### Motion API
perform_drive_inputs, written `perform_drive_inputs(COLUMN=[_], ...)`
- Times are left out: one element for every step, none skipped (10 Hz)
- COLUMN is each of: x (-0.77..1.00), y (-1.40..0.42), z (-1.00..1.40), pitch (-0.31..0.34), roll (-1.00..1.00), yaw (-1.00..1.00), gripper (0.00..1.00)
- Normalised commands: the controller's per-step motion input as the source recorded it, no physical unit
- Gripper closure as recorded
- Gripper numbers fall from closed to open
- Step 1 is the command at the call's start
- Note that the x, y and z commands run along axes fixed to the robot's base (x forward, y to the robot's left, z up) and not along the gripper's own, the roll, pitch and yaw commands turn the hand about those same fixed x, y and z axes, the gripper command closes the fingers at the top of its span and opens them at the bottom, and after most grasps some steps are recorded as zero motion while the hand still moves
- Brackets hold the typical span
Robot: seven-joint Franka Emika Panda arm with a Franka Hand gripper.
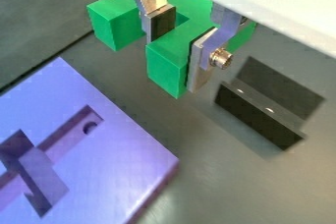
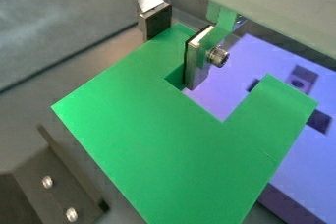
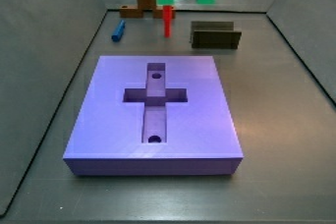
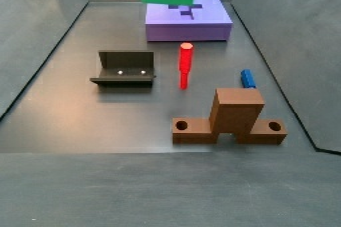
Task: Pick up the green object. Move up. Place the green object on the fixture. Regrasp the green object. Move to above the board. Insert the green object.
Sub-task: Place the green object on the fixture.
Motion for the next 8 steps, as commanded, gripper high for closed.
perform_drive_inputs(x=[0.97,1.0,1.0,1.0,1.0,1.0,1.0,1.0], y=[-0.08,0.0,0.0,0.0,0.23,0.22,0.23,0.27], z=[0.03,0.0,0.0,0.0,0.0,0.0,0.0,-0.12], pitch=[-0.171,-0.086,-0.066,-0.063,0.0,0.0,0.0,0.0], roll=[-0.02,-0.16,-0.17,-0.23,-0.11,-0.13,-0.11,-0.2], yaw=[-0.08,-0.03,0.0,-0.05,0.0,0.0,0.0,0.0], gripper=[1.0,1.0,1.0,1.0,1.0,1.0,1.0,1.0])
